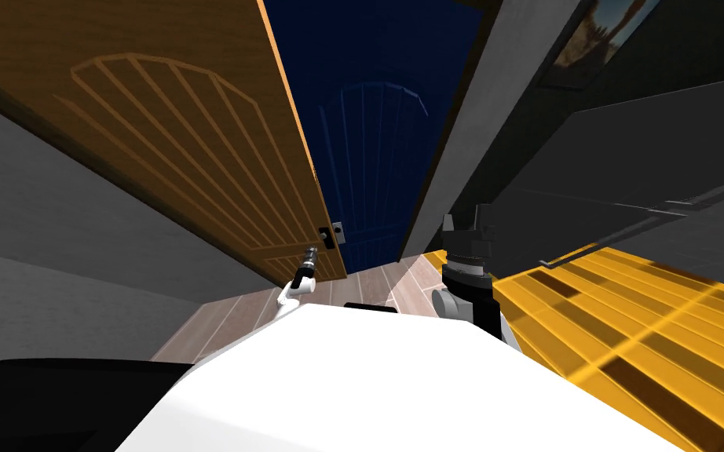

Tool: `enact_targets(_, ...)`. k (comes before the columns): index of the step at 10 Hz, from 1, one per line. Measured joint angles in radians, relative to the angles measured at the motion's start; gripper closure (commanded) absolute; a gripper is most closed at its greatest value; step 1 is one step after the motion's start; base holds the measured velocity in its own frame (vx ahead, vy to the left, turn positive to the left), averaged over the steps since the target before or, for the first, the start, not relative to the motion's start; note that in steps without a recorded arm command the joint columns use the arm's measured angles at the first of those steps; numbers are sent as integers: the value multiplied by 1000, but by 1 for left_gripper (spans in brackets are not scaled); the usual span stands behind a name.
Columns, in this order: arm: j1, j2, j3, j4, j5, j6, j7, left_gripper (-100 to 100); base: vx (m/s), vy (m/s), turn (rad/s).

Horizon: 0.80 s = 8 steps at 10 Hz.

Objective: Pull the door open

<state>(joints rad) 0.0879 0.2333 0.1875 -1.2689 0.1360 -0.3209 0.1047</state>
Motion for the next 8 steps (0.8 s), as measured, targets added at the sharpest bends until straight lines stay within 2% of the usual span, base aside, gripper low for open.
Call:
enact_targets(2,-2,-2,-21,-17,-1,3,7,-100,-141,-58,-38)
enact_targets(3,-2,-2,-23,-19,-1,5,8,-100,-50,48,167)
enact_targets(4,6,5,-7,-11,1,6,7,-100,-46,116,198)
enact_targets(5,16,2,11,4,0,2,-1,-100,44,145,129)
enact_targets(6,18,11,29,21,2,1,-4,-100,140,109,18)
enact_targets(7,38,16,38,8,4,5,-2,-100,167,68,-32)
enact_targets(8,33,19,41,22,5,0,-2,-100,175,55,-46)
